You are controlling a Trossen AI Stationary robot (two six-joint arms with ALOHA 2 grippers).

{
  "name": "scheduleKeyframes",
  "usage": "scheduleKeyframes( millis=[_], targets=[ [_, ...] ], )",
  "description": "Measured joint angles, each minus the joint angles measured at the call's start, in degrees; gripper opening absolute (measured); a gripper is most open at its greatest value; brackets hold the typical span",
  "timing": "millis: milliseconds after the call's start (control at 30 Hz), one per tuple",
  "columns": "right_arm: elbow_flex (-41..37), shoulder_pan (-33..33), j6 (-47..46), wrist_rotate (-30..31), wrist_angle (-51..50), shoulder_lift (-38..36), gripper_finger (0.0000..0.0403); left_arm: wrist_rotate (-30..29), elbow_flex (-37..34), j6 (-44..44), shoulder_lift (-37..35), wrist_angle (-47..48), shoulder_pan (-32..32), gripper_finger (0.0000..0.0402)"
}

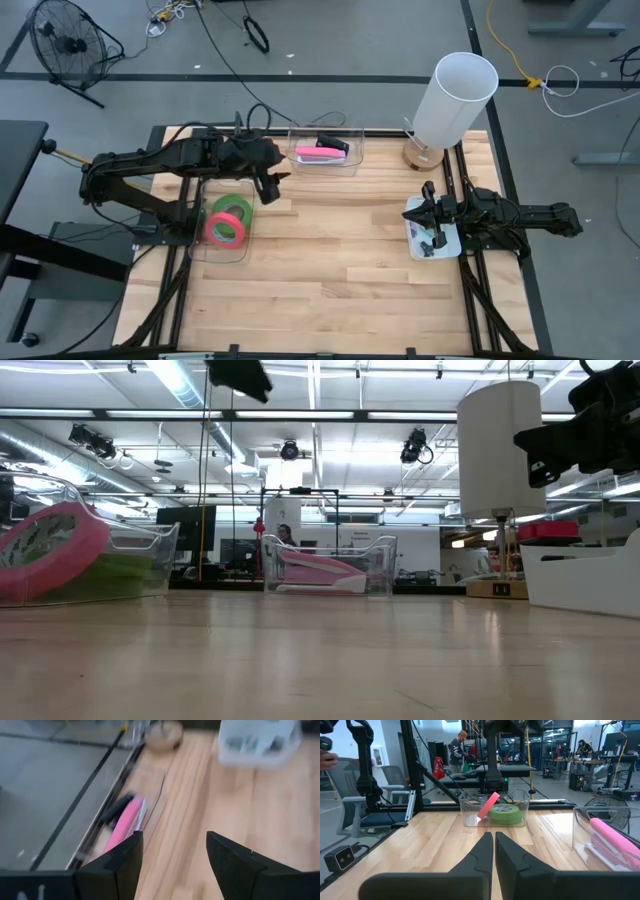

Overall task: Pick and place Stapler, Stapler remover, tape
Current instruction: Return to Home Position

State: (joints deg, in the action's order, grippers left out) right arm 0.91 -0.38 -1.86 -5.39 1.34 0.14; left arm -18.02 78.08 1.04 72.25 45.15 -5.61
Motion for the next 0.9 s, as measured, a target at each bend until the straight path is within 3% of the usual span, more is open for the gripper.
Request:
scheduleKeyframes(
  millis=[233,467,700,900],
  targets=[
    [0.0,0.0,0.0,0.0,0.0,0.0,0.0023,2.3,0.0,1.4,0.0,-13.7,0.0,0.0220],
    [0.0,0.0,0.0,0.0,0.0,0.0,0.0023,6.2,-0.3,1.5,0.0,-20.8,0.4,0.0220],
    [0.0,0.0,0.1,0.0,0.0,0.0,0.0023,6.3,-6.4,3.3,-1.9,-29.3,1.8,0.0220],
    [0.0,0.0,0.1,0.0,0.1,0.1,0.0023,6.4,-15.9,4.8,-6.7,-37.3,3.0,0.0220]
  ],
)
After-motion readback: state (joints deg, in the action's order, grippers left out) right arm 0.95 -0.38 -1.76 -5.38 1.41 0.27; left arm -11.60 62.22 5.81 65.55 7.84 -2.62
